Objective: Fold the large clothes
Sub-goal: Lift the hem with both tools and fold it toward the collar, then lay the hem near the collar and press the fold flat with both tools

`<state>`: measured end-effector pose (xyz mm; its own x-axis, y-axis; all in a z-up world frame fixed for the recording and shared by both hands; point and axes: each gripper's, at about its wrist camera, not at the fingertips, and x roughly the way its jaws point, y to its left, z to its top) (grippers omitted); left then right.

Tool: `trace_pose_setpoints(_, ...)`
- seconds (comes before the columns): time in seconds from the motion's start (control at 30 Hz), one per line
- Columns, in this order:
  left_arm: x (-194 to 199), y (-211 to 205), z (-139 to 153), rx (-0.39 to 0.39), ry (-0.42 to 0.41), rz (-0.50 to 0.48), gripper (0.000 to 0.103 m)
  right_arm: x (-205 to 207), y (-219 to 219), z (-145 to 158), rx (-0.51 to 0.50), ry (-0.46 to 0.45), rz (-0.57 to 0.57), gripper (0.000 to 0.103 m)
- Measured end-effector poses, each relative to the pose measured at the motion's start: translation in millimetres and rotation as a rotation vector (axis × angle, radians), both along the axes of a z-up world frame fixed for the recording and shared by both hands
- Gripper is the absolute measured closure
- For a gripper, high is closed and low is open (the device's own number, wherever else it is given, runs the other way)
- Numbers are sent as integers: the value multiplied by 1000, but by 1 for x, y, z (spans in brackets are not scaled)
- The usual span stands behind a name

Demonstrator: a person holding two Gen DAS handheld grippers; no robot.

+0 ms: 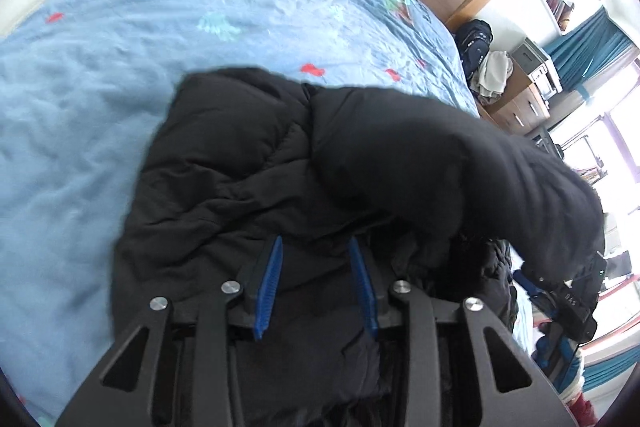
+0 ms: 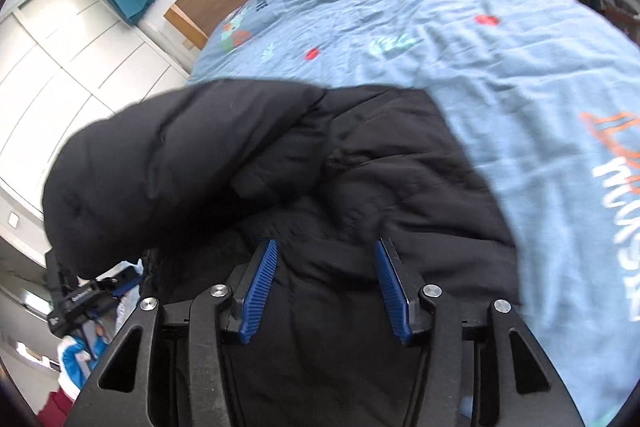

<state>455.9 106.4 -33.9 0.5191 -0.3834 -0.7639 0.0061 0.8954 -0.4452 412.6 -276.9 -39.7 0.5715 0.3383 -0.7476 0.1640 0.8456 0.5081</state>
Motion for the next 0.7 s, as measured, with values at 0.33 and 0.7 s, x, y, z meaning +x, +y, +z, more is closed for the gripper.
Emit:
trace_pose_setpoints(0.33,11,-57,107,40,-173,-86,41,55,-7,94,-57,-148,49,45)
trace_pose_setpoints(0.7,22,-134,53,181,-78,-183,39,67,83,44,-108,-52,313,44)
